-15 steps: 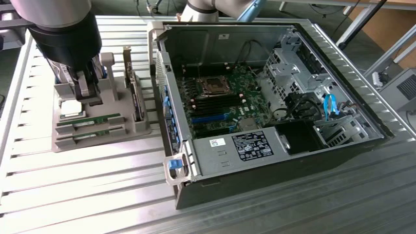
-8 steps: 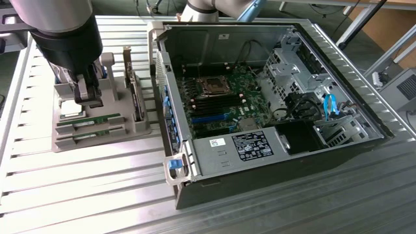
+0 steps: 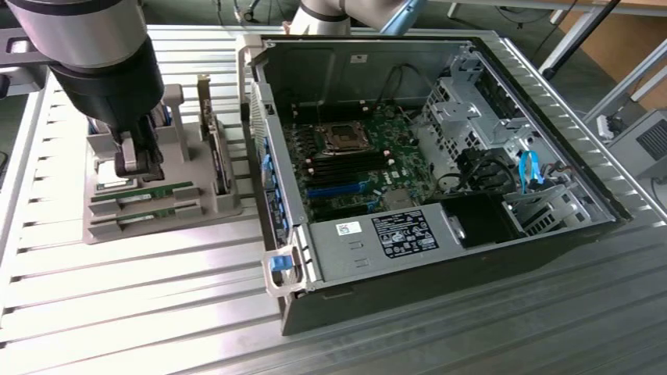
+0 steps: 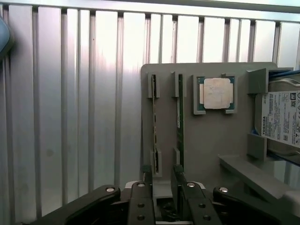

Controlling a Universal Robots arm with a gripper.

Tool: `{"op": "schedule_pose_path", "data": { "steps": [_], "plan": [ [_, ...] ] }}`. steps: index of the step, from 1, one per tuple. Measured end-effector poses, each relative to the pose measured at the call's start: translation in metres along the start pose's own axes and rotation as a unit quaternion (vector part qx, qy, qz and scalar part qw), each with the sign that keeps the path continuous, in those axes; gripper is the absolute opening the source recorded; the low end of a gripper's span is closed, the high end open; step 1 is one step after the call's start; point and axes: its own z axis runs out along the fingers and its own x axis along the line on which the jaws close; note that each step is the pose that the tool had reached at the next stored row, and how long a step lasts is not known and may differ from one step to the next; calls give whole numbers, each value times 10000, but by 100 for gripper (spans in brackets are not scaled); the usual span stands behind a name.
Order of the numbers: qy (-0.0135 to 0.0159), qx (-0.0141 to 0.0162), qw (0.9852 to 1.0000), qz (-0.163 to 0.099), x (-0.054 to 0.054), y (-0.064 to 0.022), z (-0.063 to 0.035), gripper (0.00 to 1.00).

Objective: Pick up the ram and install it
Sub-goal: 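Pick up the ram and move it above insertion slot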

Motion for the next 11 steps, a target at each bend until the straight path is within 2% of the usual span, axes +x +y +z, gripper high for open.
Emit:
{"op": "schedule_pose_path", "data": {
  "steps": [3,6,11],
  "plan": [
    [13,0,10000,1,18,14,17,29],
    [51,-2,10000,0,44,40,40,29],
    [84,-3,10000,-1,66,59,66,29]
  ]
}}
